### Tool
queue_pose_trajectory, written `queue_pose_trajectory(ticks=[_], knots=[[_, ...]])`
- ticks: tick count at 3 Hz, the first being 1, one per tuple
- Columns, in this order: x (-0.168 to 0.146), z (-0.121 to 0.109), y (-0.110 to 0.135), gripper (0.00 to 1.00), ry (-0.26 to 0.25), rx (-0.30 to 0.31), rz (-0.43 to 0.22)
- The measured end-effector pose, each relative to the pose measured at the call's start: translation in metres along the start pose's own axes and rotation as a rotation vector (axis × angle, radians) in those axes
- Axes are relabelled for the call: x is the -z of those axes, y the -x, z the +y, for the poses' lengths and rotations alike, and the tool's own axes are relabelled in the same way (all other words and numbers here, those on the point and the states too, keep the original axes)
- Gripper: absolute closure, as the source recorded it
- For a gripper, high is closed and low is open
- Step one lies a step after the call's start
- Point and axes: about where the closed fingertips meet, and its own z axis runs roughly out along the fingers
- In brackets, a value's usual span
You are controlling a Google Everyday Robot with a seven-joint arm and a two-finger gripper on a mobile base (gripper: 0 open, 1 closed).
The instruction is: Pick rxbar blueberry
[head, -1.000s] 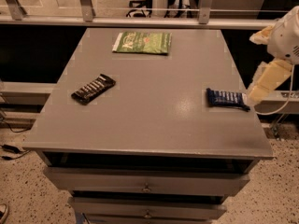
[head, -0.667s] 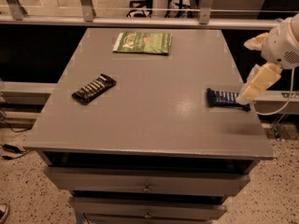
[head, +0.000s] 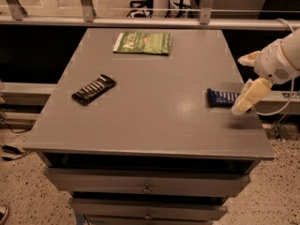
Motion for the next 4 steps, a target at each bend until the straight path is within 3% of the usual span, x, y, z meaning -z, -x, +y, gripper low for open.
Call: queue_pose_trajectory(ticks=[1,2,4], knots=[[-0.010,0.005,-0.008,0.00,0.019,-0.009,-0.007],[-0.021,0.009,-0.015,0.18,0.046,-0.035,-0.005],[-0.029,0.011,-0.020,0.65,0.077,-0.083,0.003]])
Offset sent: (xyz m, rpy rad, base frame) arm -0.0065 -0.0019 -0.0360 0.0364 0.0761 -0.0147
